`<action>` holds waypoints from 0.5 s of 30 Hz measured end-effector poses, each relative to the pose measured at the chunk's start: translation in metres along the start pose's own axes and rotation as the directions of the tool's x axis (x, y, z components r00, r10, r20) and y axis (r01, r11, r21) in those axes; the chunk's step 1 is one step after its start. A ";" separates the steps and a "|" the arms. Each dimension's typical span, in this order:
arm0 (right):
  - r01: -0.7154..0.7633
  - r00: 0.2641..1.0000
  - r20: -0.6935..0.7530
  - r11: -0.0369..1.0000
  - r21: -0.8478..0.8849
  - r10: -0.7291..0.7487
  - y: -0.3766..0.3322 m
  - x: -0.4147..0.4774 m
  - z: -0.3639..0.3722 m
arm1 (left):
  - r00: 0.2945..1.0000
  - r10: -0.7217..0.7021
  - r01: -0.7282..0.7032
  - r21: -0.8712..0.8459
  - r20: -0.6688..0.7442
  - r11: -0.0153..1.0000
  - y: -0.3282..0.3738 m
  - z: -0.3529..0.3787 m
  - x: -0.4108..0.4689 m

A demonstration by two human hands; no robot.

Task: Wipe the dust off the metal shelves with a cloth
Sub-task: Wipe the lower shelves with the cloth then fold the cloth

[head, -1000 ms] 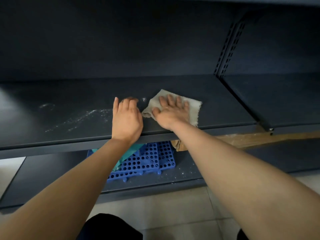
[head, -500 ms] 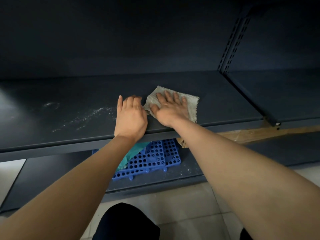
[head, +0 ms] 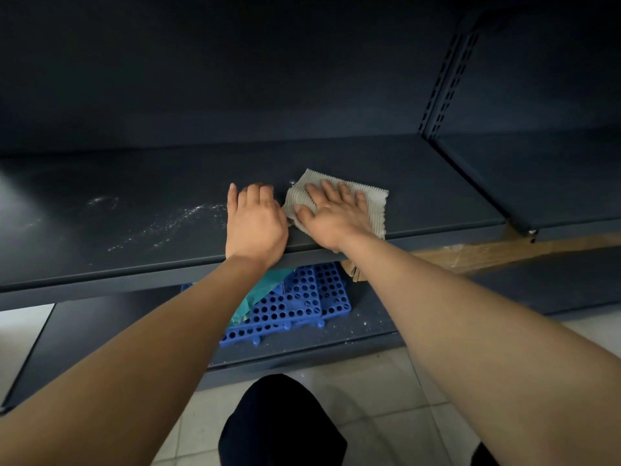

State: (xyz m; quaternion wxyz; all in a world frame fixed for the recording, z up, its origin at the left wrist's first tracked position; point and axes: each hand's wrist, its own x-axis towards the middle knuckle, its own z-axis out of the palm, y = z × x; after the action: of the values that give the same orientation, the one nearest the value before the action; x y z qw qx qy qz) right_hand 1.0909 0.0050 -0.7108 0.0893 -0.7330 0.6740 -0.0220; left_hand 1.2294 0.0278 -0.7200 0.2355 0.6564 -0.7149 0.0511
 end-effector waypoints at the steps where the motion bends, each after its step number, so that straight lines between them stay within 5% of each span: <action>1: 0.006 1.000 -0.003 1.000 0.002 -0.006 0.003 -0.001 0.000 | 1.000 0.008 -0.008 0.002 0.006 1.000 0.003 0.000 0.000; 9: -0.117 0.993 -0.017 0.993 -0.032 0.116 0.073 -0.007 -0.012 | 0.968 0.248 -0.241 -0.115 0.050 0.964 0.057 0.014 0.008; 15: -0.239 0.971 -0.027 0.969 -0.065 0.238 0.114 0.003 -0.019 | 0.892 0.395 -0.339 -0.254 0.218 0.906 0.078 0.026 0.019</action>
State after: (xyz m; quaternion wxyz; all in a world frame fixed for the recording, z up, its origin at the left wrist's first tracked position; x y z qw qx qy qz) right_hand 0.9761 -0.0081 -0.7102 0.0600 -0.6490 0.7584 0.0047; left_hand 1.1472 0.0110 -0.7171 0.1916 0.4813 -0.8526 -0.0686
